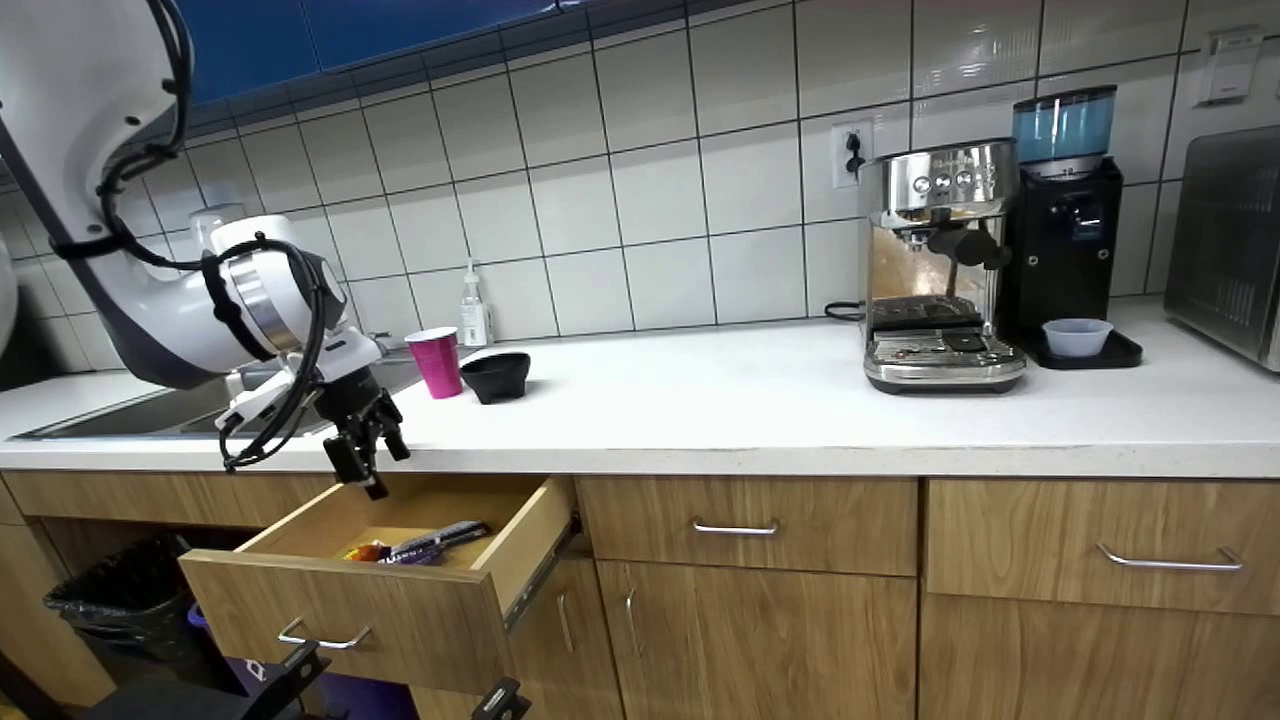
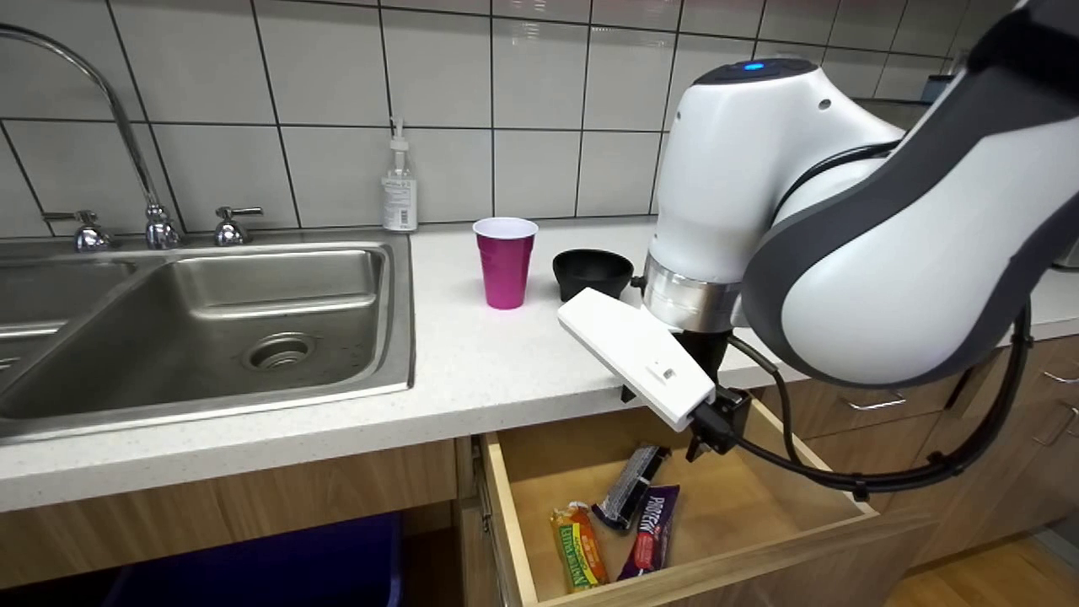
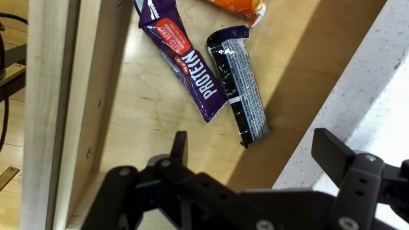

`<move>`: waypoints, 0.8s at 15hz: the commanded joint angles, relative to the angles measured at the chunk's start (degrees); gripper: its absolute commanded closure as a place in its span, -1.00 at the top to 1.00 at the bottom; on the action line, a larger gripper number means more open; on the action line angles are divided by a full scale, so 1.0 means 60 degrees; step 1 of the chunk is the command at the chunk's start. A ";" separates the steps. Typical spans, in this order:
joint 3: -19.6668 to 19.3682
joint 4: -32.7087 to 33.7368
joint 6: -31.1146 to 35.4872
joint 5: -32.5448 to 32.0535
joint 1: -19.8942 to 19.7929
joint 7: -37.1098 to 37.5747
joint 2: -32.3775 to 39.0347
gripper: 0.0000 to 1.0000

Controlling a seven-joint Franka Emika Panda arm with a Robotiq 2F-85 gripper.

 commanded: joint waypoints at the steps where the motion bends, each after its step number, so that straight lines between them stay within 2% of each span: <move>1: 0.0589 -0.0576 -0.0271 0.0181 -0.0506 -0.0920 -0.0856 1.00; 7: 0.2104 -0.1157 -0.0923 0.1621 -0.1838 -0.3559 -0.1611 1.00; 12: 0.2874 -0.1262 -0.2149 0.3331 -0.2568 -0.5901 -0.2135 1.00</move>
